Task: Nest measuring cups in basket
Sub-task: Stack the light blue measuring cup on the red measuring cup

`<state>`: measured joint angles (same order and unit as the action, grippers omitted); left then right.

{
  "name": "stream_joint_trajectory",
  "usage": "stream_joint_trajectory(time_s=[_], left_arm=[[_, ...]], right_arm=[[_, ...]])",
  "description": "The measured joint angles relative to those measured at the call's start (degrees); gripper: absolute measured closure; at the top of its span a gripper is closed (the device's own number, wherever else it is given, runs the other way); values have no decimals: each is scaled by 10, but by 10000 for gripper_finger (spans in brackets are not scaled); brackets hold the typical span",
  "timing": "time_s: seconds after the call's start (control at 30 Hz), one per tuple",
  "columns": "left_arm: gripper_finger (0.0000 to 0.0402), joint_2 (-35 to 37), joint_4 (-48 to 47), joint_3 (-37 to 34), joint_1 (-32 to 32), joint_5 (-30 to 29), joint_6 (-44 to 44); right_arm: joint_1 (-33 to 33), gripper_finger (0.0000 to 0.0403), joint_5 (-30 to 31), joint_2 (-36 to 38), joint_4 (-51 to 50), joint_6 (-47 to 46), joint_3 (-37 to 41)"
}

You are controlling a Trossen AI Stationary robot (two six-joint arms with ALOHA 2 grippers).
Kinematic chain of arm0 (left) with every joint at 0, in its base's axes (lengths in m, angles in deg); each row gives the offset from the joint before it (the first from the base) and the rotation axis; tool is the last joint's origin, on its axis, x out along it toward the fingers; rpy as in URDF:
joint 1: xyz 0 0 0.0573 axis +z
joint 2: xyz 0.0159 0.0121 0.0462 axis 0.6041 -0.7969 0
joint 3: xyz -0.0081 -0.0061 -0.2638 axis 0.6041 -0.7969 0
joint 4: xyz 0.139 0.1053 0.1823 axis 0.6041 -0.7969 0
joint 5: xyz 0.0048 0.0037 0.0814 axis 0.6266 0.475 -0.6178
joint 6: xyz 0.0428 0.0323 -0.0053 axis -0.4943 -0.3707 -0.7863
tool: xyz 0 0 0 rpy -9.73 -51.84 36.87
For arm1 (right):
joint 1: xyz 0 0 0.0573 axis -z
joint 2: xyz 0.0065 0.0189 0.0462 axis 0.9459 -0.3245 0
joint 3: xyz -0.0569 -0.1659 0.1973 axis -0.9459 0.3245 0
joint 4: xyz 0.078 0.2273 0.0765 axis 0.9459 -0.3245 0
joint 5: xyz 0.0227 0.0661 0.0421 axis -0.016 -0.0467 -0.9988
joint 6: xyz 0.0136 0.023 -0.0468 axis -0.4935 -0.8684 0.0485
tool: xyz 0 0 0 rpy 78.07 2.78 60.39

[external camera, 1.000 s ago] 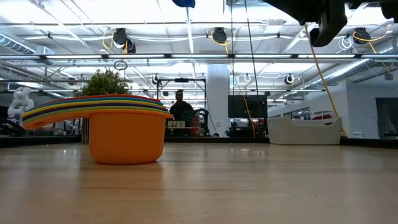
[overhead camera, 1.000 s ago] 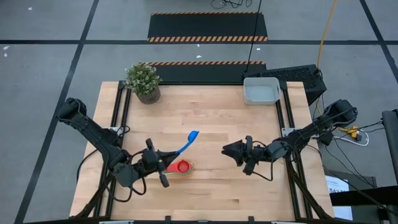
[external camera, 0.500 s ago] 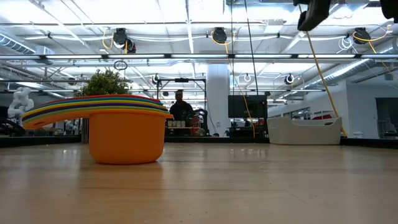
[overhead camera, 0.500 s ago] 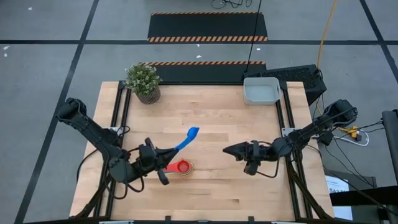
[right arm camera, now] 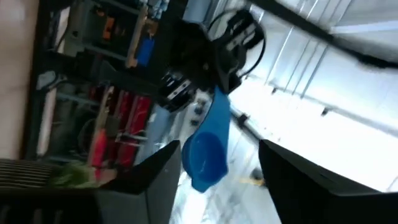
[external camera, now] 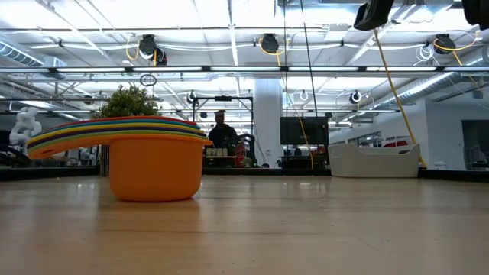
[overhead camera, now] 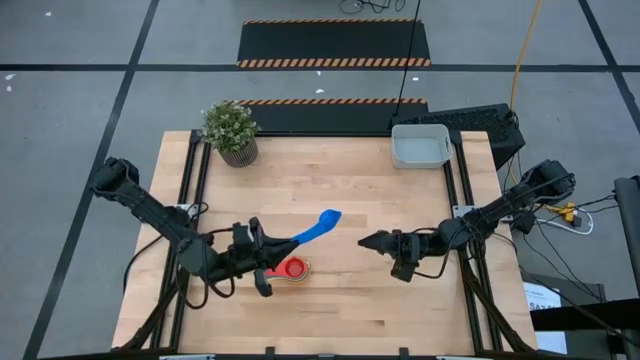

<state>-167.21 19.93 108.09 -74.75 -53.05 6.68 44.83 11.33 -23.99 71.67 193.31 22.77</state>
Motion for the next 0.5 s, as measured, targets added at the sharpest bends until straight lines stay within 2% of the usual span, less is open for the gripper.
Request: stream_joint_trajectory(time_s=[0.13,0.27,0.5], left_arm=[[391,0,-6,0,16,31,36],[393,0,-6,0,33,78,64],[386,0,-9,0,47,131,92]], right_arm=[[8,163,-47,0,5,55,0],[27,143,-86,0,18,65,0],[66,147,-102,0,23,79,0]])
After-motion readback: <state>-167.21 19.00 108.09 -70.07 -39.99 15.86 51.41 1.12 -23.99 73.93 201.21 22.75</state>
